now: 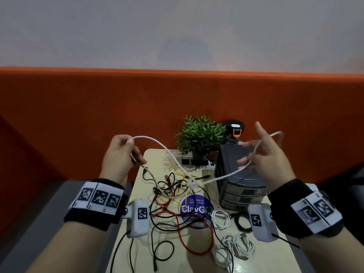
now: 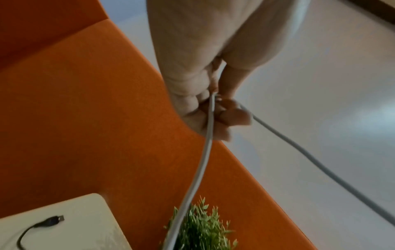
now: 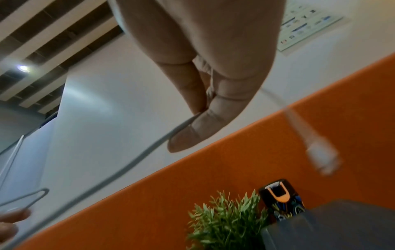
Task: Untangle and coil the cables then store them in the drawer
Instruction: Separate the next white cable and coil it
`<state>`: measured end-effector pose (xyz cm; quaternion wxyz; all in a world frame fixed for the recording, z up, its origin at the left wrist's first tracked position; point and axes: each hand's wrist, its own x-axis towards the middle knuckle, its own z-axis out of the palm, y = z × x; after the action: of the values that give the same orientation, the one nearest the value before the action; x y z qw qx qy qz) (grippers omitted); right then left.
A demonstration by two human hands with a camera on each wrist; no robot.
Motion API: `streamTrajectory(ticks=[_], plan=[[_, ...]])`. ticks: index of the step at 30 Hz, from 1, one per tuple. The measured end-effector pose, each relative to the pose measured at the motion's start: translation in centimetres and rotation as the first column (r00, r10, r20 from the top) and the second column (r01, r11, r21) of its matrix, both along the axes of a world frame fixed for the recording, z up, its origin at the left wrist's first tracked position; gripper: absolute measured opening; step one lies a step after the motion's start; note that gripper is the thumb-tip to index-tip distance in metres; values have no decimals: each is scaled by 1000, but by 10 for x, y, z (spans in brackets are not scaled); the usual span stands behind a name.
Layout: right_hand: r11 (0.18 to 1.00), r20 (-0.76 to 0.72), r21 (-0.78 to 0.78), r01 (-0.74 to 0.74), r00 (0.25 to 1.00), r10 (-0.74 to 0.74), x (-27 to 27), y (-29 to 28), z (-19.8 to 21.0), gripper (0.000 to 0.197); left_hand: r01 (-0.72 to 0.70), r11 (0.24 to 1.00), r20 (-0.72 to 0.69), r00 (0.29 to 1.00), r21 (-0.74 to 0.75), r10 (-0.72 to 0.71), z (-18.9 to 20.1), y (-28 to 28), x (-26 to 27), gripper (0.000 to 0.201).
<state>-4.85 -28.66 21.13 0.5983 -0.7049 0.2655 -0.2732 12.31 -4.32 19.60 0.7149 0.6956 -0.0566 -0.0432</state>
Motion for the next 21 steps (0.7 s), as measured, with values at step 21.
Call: streamTrajectory(ticks=[21], plan=[[831, 155, -118, -544, 816, 556, 6, 46, -4, 32, 494, 707, 334, 643, 506, -689, 17, -49, -48, 22]])
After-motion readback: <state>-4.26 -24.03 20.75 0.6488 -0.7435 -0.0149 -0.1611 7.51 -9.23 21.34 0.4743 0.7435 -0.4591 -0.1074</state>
